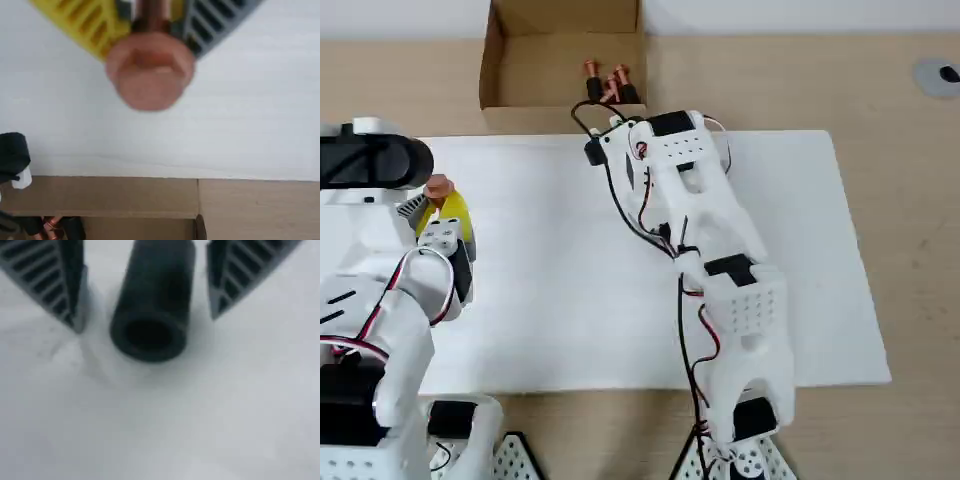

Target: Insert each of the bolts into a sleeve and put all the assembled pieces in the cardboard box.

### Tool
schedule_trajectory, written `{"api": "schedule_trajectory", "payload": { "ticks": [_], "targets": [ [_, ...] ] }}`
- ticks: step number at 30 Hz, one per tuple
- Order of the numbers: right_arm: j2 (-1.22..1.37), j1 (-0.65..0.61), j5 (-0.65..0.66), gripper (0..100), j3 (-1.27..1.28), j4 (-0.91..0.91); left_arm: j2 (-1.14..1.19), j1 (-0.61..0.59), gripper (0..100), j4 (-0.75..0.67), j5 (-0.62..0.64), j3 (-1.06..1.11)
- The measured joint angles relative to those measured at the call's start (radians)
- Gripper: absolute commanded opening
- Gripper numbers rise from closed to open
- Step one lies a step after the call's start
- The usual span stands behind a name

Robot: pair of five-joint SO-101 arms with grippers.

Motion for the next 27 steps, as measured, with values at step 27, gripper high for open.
{"api": "schedule_trajectory", "payload": {
  "ticks": [27],
  "targets": [
    [-0.005, 0.021, 0.023, 3.2, -0.012, -0.014, -0.005, 0.000, 1, 0.051, -0.028, -0.086]
  ]
}}
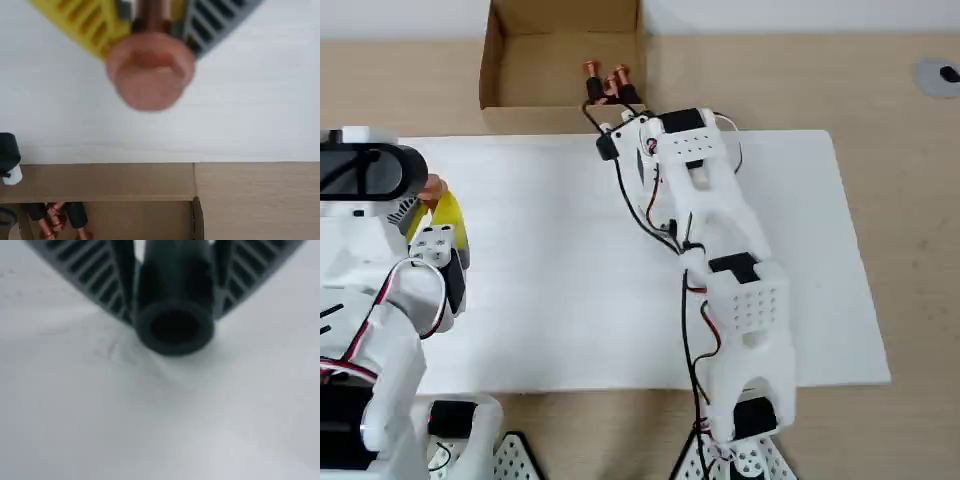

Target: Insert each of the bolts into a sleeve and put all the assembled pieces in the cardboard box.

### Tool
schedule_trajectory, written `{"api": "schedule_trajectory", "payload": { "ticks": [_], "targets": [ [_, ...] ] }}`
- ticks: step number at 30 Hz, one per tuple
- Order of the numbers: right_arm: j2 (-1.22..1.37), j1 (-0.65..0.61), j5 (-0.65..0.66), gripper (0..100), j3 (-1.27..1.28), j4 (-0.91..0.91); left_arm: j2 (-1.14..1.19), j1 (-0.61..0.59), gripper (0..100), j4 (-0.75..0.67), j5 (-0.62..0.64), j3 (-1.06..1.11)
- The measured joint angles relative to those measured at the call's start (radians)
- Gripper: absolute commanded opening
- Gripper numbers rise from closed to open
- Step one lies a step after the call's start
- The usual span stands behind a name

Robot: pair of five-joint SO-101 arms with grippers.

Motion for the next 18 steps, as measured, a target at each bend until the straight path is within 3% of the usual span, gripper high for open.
{"api": "schedule_trajectory", "payload": {
  "ticks": [18],
  "targets": [
    [-0.201, -0.008, 0.000, 3.0, -0.112, 0.172, -0.002, 0.002, 1, 0.049, 0.000, -0.006]
  ]
}}
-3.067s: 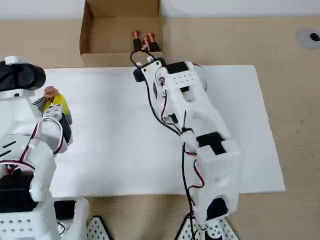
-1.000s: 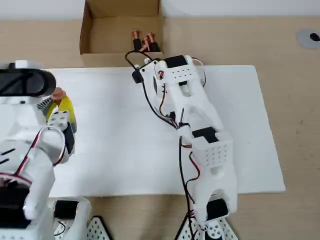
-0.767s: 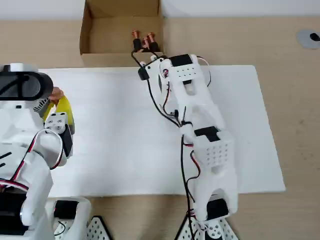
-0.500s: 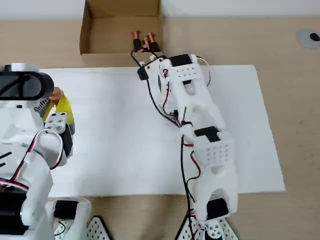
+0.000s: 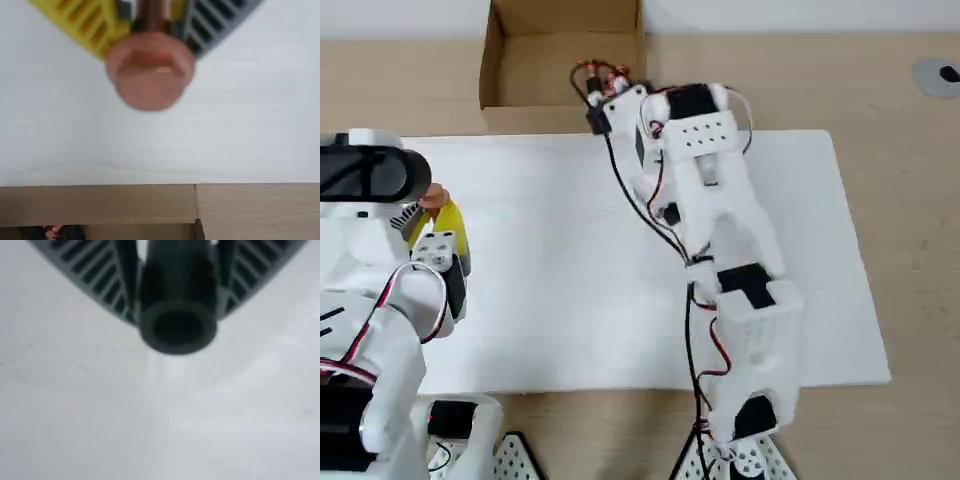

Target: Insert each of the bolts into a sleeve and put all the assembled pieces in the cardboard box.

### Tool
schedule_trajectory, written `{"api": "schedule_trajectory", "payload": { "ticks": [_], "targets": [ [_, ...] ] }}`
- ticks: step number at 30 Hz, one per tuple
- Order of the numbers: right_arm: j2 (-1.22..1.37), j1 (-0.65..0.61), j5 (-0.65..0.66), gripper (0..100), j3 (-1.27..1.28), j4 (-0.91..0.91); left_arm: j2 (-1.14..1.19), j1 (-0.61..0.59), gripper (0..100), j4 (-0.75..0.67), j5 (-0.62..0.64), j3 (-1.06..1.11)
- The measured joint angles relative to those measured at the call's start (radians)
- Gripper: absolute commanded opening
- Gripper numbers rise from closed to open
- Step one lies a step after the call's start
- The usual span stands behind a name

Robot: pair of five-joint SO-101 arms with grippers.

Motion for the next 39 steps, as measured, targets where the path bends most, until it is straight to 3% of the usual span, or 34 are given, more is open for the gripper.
{"api": "schedule_trajectory", "payload": {
  "ticks": [18, 26, 31, 39],
  "targets": [
    [-0.212, -0.003, -0.003, 2.9, 0.115, 0.003, -0.008, 0.000, 1, 0.080, 0.000, -0.107],
    [-0.652, -0.149, -0.011, 1.2, 0.160, -0.002, -0.005, 0.000, 1, 0.081, 0.000, -0.107],
    [-0.941, -0.158, -0.011, 1.2, 0.356, -0.069, -0.058, 0.000, 1, 0.081, 0.000, -0.110],
    [-1.332, -0.160, -0.009, 1.2, 0.700, -0.201, -0.083, 0.000, 1, -0.140, -0.008, -0.029]
  ]
}}
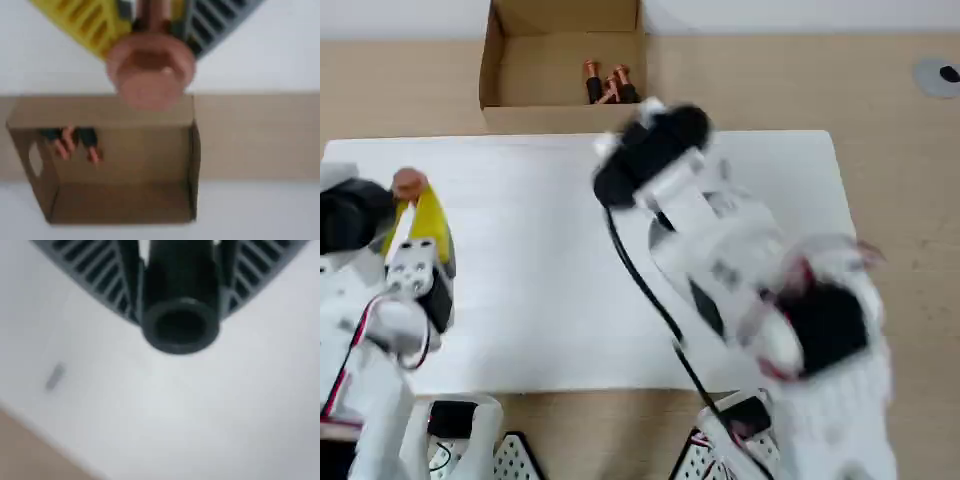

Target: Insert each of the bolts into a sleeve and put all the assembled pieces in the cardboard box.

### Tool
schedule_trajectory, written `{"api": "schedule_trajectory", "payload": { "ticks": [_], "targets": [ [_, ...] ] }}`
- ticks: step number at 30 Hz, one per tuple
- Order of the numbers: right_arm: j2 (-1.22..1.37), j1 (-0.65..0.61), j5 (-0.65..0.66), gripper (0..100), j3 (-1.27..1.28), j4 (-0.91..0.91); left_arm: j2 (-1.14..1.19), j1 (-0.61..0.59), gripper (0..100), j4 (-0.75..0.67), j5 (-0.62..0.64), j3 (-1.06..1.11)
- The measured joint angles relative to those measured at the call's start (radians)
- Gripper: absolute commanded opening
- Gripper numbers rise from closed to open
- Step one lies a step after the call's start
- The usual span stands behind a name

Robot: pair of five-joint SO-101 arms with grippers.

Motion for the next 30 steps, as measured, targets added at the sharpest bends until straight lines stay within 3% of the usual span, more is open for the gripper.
{"api": "schedule_trajectory", "payload": {
  "ticks": [8, 13, 18, 22, 30],
  "targets": [
    [-0.405, -0.002, -0.002, 1.2, 0.255, -0.044, -0.020, 0.000, 0, -0.216, 0.002, 0.196],
    [-0.571, -0.002, -0.002, 1.2, 0.506, -0.192, -0.020, 0.006, 0, -0.298, 0.120, 0.213],
    [-0.730, -0.040, -0.014, 1.2, 0.755, -0.411, -0.020, 0.120, 0, -0.308, 0.163, 0.213],
    [-0.830, -0.118, -0.114, 1.2, 0.911, -0.582, -0.020, 0.230, 0, -0.308, 0.170, 0.213],
    [-0.927, -0.239, -0.258, 1.2, 1.114, -0.815, -0.028, 0.292, 0, -0.233, 0.192, 0.095]
  ]
}}
